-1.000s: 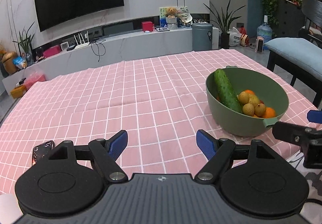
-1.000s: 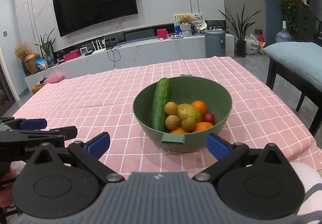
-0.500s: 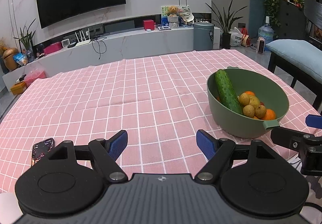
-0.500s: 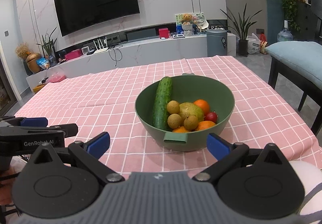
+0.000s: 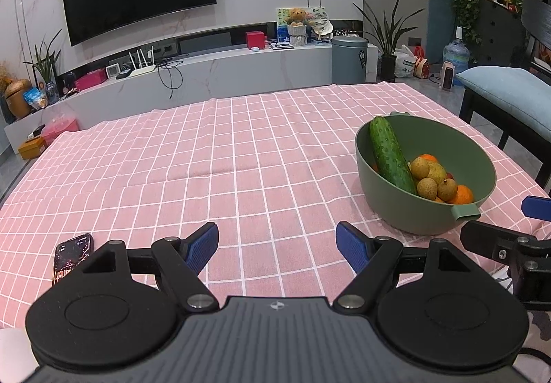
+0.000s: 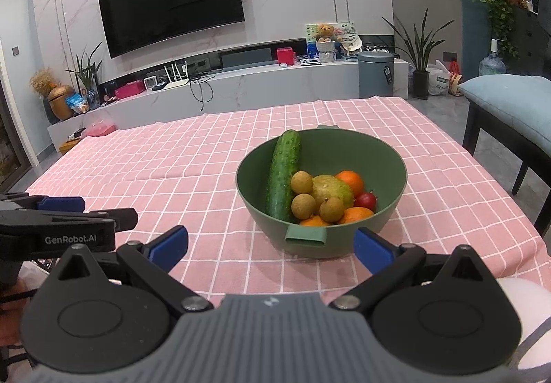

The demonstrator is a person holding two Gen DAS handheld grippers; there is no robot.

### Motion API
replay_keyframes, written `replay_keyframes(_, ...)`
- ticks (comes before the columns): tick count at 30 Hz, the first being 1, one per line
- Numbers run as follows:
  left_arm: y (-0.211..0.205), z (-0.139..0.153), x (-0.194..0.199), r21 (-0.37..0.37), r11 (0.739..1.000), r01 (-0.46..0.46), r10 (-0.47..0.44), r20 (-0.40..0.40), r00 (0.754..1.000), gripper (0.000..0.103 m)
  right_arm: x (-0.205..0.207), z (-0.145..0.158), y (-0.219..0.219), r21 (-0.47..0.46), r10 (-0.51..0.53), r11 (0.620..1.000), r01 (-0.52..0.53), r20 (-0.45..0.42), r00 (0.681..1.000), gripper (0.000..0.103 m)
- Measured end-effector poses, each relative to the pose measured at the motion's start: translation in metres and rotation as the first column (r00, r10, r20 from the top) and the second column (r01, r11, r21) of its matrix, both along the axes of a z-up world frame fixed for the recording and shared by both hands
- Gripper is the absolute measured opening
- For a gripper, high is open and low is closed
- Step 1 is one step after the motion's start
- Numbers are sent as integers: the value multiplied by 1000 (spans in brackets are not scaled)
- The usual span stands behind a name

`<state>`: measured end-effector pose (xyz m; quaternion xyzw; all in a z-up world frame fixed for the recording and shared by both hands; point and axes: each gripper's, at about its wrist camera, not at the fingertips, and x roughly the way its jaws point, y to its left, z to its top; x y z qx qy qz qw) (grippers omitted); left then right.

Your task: Organize fruits

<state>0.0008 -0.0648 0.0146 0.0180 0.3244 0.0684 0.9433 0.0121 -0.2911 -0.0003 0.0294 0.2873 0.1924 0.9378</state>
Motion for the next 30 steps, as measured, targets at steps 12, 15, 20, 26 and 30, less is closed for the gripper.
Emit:
replay_keyframes(12,0,1,0,1,1000,1,-1,-1,1000,91,1,0,-1,6,2,1000,-2,-2,1000,98)
replay_keyframes(15,0,1,0,0,1000,1,-1,-1,1000,91,1,0,-1,4,5,1000,-5,0,1000,98)
replay_keyframes(20,0,1,0,-1,1000,2,-2,-2,1000,91,1,0,-1,2,6,1000,-6,0,1000,98)
replay_keyframes(26,-1,1,1,0,1000,4,-4,-3,1000,91,1,0,-1,0,8,1000,-8,0,1000,98)
replay_keyframes(30,-1,1,0,-2,1000,5,-5,-3,1000,91,1,0,-1,-1,8,1000,-8,-1,1000,98)
